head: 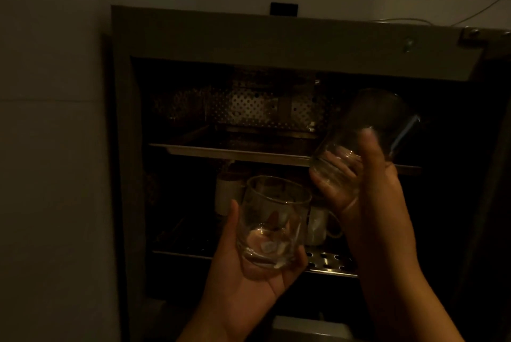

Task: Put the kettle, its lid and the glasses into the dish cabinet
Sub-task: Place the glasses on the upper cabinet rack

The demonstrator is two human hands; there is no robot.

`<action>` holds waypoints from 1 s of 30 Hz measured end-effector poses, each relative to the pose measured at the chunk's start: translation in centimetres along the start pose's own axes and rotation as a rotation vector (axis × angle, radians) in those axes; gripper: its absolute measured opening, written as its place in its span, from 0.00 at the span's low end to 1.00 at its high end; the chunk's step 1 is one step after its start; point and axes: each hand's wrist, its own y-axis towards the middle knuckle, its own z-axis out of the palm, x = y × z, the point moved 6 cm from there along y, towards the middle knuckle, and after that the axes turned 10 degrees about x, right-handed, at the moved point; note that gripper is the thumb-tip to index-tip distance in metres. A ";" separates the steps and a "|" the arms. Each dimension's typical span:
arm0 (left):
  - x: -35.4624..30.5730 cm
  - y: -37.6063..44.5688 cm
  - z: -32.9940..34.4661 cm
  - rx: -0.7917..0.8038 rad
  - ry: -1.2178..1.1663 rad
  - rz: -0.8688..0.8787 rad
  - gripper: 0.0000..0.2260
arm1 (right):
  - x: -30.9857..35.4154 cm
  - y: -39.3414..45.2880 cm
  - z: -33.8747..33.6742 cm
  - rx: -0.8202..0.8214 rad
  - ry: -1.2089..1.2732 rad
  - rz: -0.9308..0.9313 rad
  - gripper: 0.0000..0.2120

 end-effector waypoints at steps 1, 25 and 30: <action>-0.2 0.1 0.0 -0.013 -0.013 0.006 0.35 | 0.1 0.3 -0.1 0.010 -0.002 0.018 0.35; -6.0 2.5 3.0 -0.074 0.047 0.289 0.36 | 5.3 0.7 -2.6 -0.264 -1.304 -0.609 0.31; -7.9 2.2 4.0 -0.140 0.263 0.524 0.29 | 5.7 0.9 -2.4 -0.277 -1.364 -0.647 0.30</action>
